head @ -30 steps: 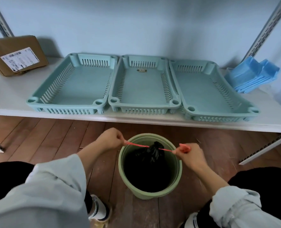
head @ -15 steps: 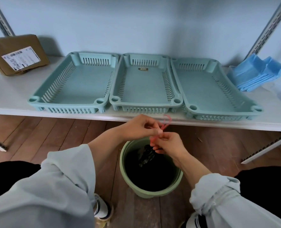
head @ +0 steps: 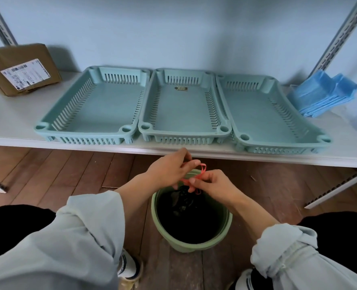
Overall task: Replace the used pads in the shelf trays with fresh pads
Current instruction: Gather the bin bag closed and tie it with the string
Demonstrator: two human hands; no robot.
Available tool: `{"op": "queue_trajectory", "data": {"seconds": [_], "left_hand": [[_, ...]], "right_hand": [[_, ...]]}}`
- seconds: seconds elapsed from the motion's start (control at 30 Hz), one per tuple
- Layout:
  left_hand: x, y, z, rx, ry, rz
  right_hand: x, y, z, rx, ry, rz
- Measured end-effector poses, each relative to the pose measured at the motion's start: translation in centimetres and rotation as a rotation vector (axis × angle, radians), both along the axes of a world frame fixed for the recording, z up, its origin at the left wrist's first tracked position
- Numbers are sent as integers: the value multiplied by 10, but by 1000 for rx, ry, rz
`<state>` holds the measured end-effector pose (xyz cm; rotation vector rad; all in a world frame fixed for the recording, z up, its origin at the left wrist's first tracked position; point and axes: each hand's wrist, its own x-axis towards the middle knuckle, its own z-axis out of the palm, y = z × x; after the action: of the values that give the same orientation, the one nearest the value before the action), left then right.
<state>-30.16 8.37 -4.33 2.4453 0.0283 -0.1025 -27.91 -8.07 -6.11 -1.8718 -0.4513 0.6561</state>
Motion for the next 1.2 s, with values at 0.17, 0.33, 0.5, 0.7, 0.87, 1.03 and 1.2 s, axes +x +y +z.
{"op": "queue_trajectory", "data": {"seconds": [0.17,0.33,0.5,0.7,0.87,1.03,1.2], "left_hand": [[-1,11,2,245,-1,13],[2,20,3,326,253,-145],[-5,6,-1,-337,256,-191],[-6,-3,-12,-410,288,-212],[-6,-6,-15,-391,277,-226],[-11,-5,-18,-433,289,-233],[-12,-7,-24,-429,278,-199]], "right_hand": [[4,-3,-1,-29,55,-15],[8,-9,-3,-107,165,-19],[7,-11,-1,0,344,-20],[9,-20,-3,42,422,-21],[9,-20,0,55,418,13],[8,-21,3,27,362,89],[6,-16,-5,-33,253,64]]}}
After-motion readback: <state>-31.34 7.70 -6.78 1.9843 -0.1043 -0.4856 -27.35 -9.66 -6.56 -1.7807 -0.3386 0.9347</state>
